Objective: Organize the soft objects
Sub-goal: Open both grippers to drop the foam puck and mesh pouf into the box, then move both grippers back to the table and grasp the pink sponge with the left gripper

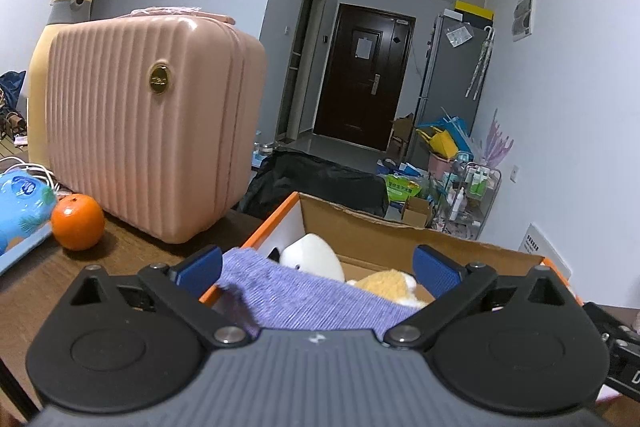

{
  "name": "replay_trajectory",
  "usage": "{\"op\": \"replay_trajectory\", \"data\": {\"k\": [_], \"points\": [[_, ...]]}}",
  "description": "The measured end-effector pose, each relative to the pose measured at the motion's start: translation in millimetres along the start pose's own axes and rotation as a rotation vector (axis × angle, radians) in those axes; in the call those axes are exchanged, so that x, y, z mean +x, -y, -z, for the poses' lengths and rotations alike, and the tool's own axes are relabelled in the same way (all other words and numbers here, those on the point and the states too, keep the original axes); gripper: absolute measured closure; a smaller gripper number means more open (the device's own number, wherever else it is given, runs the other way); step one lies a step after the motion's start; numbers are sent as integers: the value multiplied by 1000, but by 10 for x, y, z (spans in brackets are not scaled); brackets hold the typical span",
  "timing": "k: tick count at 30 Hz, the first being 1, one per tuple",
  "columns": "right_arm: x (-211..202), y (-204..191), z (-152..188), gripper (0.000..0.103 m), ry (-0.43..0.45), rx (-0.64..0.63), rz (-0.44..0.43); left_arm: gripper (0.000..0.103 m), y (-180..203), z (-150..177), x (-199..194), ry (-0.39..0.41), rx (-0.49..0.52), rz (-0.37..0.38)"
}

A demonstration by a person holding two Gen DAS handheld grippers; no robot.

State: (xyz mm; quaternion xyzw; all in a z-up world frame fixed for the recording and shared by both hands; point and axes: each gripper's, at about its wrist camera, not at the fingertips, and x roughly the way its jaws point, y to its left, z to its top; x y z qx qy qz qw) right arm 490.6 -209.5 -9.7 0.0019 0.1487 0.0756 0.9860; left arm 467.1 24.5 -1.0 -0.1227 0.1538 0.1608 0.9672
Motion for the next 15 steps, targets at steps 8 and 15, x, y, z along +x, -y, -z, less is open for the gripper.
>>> {"op": "replay_trajectory", "data": {"k": [8, 15], "points": [[-355, 3, 147, 0, 10, -18, 3, 0, -172, 89, -284, -15, 15, 19], [-652, -72, 290, 0, -6, -41, 0, 0, -267, 182, -590, -25, 47, 43]]}}
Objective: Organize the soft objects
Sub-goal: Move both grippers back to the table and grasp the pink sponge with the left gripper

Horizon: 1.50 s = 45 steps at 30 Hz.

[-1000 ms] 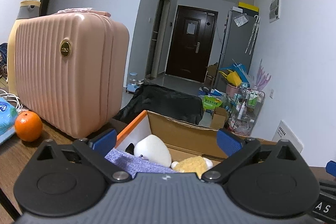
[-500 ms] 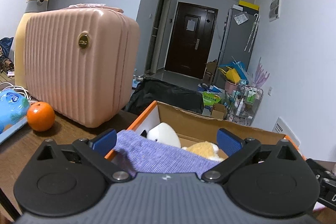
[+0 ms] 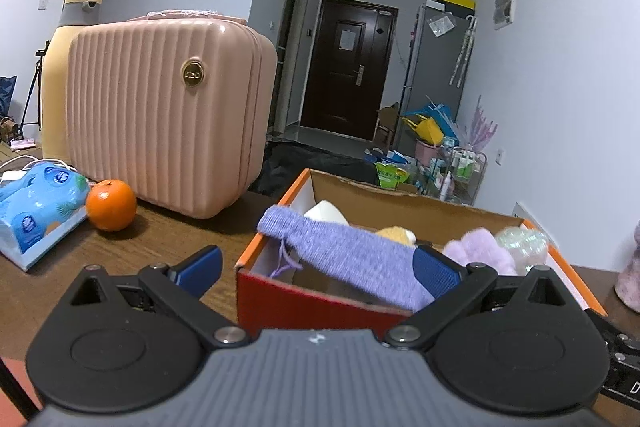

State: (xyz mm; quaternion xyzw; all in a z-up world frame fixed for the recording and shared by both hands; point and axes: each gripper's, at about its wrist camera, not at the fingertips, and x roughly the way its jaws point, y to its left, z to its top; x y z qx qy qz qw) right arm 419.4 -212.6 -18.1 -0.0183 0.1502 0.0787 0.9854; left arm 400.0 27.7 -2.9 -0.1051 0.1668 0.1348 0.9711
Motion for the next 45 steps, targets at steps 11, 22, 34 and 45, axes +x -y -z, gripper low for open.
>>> {"op": "replay_trajectory", "data": {"k": [11, 22, 34, 45], "points": [[-526, -111, 235, 0, -35, -12, -12, 0, -147, 169, -425, -32, 34, 28], [-1051, -216, 427, 0, -57, -18, -23, 0, -329, 356, -861, -75, 57, 35], [-1494, -298, 598, 0, -91, -25, -25, 0, -452, 562, -1343, -107, 119, 30], [-1586, -226, 648, 0, -102, -2, 6, 0, -799, 497, -1378, -115, 106, -186]]}}
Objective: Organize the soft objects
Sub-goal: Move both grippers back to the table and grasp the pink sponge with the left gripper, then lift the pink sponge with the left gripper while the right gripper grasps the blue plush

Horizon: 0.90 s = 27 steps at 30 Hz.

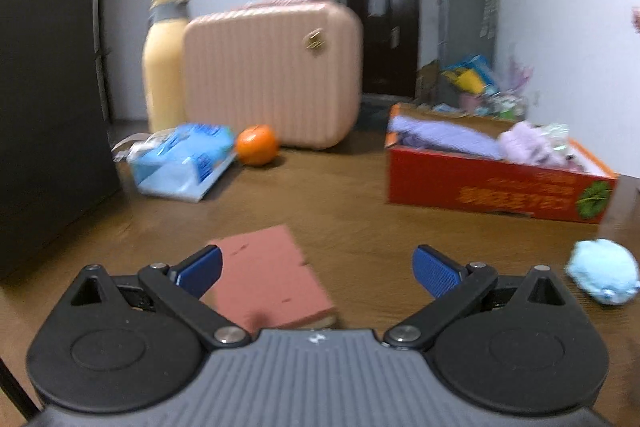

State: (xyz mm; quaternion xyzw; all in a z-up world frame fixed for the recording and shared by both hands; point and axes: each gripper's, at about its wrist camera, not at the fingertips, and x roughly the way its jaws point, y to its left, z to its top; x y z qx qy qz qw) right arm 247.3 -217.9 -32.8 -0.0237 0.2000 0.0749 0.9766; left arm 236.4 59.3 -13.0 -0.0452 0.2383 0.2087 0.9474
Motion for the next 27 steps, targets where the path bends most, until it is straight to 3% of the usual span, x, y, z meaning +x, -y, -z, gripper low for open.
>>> {"op": "replay_trajectory", "data": {"k": [6, 11, 18, 21, 27], "points": [[18, 3, -1, 0, -6, -1, -2, 0, -202, 9, 346, -152, -79, -24], [40, -8, 15, 0, -16, -5, 1, 0, -234, 23, 537, -179, -72, -70], [67, -7, 19, 0, -26, -9, 7, 0, -339, 28, 795, -272, -113, -56], [75, -6, 25, 0, -31, -9, 7, 1, -334, 32, 797, -271, -105, -54], [93, -4, 32, 0, -39, -9, 12, 23, -267, 27, 747, -257, -67, -57]]}}
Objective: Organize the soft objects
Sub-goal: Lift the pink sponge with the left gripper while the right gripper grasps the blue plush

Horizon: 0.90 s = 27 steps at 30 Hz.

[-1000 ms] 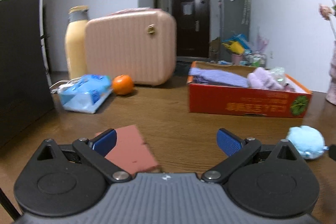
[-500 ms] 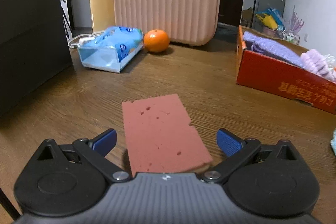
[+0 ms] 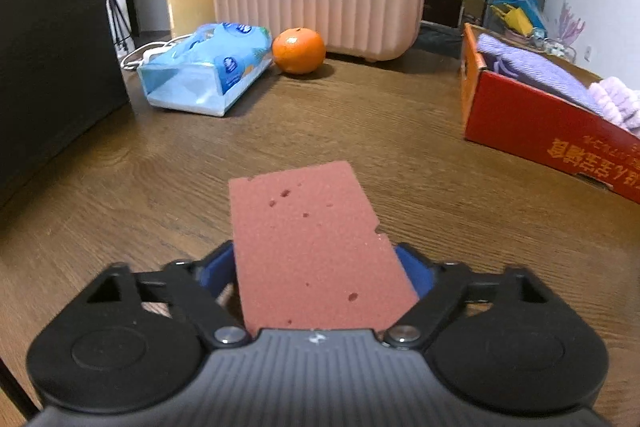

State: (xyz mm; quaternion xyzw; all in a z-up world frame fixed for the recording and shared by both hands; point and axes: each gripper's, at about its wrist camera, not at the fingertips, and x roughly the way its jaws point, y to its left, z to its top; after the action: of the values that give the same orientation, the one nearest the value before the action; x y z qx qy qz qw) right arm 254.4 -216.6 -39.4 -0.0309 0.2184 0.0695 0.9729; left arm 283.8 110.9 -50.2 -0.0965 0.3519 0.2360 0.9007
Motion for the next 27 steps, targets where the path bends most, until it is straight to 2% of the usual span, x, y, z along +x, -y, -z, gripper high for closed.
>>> {"op": "replay_trajectory", "data": {"k": [6, 12, 15, 21, 27], "points": [[19, -5, 3, 0, -9, -4, 6, 25, 46, 9, -68, 26, 17, 75], [72, -2, 8, 0, -29, -2, 3, 25, 184, 23, -347, 182, 66, 159], [122, -22, 8, 0, -46, -6, -9, 25, 276, 41, -428, 225, 99, 193], [300, -127, -41, 0, -81, -2, -18, 25, 401, 60, -522, 299, 147, 217], [542, -199, -115, 0, -120, 30, -15, 25, 452, 43, -527, 328, 168, 234]]}}
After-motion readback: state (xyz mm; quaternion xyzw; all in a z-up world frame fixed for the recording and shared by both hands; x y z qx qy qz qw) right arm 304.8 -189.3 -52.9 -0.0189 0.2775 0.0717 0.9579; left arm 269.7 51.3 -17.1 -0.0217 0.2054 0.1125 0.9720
